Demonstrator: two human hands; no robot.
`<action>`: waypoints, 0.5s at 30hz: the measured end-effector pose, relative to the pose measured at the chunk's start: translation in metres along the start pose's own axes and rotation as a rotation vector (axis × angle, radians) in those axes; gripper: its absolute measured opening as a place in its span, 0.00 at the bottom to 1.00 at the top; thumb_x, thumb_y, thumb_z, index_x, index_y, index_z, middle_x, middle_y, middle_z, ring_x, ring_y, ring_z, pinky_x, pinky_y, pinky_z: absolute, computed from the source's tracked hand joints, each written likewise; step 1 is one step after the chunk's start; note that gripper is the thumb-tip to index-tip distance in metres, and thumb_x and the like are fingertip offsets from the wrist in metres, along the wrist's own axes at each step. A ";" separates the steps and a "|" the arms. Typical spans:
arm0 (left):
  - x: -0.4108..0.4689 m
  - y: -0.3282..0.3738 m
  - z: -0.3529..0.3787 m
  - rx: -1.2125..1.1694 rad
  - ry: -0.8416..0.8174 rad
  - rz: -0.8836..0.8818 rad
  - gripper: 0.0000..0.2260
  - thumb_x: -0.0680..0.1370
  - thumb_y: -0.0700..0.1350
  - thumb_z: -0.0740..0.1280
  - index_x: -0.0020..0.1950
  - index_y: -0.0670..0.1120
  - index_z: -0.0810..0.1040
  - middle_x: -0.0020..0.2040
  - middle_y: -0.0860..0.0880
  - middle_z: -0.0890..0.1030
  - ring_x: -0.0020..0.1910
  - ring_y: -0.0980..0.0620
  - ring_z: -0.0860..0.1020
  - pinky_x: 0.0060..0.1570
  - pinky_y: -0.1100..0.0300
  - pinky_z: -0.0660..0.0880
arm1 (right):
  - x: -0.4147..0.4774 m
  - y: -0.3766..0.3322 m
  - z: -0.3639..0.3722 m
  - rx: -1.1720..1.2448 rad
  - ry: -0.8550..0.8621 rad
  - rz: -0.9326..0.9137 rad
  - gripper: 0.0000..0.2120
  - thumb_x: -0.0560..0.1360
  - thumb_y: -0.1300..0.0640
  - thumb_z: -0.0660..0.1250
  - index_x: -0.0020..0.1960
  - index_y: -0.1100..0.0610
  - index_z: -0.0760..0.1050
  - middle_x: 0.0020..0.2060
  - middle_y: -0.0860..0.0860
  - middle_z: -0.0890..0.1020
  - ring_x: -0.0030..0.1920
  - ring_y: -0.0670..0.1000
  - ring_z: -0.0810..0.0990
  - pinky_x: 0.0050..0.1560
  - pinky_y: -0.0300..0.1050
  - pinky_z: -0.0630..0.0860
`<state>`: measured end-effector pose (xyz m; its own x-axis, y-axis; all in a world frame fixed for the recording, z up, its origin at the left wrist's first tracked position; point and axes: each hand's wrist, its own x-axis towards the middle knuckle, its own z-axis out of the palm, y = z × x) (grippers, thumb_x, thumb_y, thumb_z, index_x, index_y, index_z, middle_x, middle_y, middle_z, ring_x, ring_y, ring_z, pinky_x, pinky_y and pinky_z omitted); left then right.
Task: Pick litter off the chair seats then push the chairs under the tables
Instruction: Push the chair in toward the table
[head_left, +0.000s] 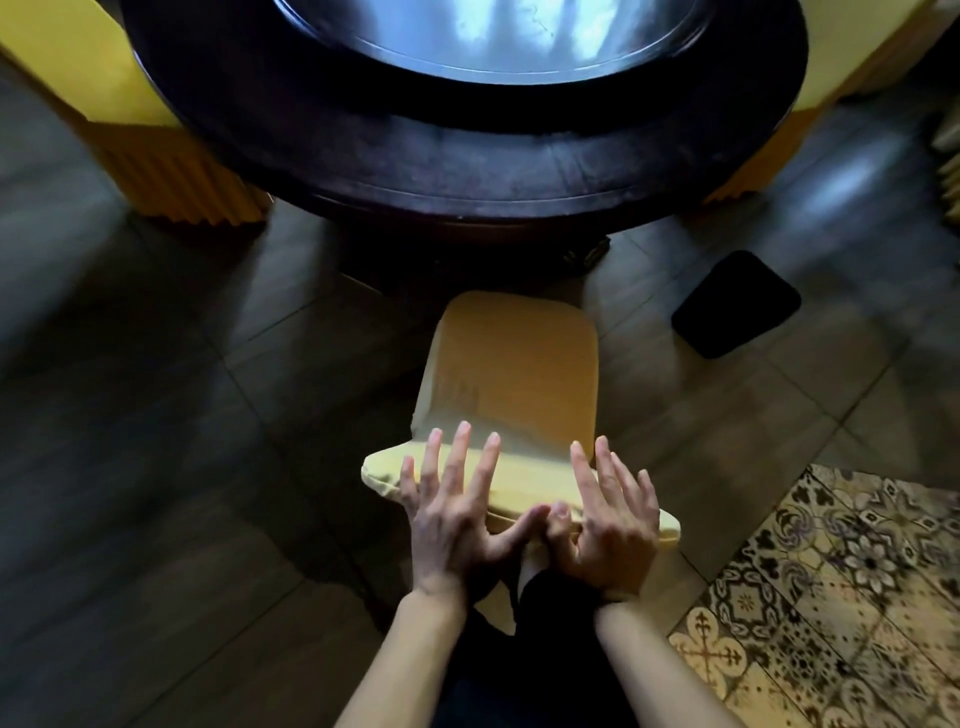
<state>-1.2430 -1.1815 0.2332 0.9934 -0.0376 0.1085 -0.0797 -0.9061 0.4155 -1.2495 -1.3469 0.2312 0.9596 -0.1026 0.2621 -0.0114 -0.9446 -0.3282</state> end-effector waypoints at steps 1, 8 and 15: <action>0.008 0.000 0.000 -0.005 -0.003 0.000 0.38 0.76 0.75 0.50 0.73 0.51 0.76 0.75 0.42 0.73 0.74 0.36 0.70 0.70 0.33 0.62 | 0.008 -0.001 0.002 0.001 0.006 -0.001 0.35 0.81 0.39 0.44 0.68 0.57 0.80 0.68 0.60 0.79 0.64 0.62 0.82 0.69 0.61 0.70; 0.071 -0.002 0.008 0.028 -0.005 0.004 0.39 0.76 0.75 0.48 0.74 0.51 0.75 0.74 0.41 0.74 0.74 0.36 0.71 0.71 0.36 0.61 | 0.066 0.005 0.020 0.010 0.049 -0.010 0.30 0.77 0.42 0.53 0.69 0.57 0.79 0.68 0.61 0.79 0.65 0.62 0.80 0.71 0.62 0.69; 0.168 -0.002 0.023 0.043 -0.008 -0.021 0.40 0.76 0.76 0.45 0.74 0.51 0.74 0.73 0.40 0.75 0.72 0.35 0.72 0.70 0.36 0.60 | 0.163 0.013 0.047 0.023 0.056 -0.013 0.31 0.75 0.43 0.54 0.71 0.57 0.78 0.69 0.60 0.78 0.67 0.61 0.79 0.73 0.60 0.66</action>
<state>-1.0738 -1.1956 0.2298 0.9954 -0.0222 0.0927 -0.0558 -0.9240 0.3783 -1.0801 -1.3610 0.2267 0.9422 -0.1087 0.3169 0.0079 -0.9385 -0.3452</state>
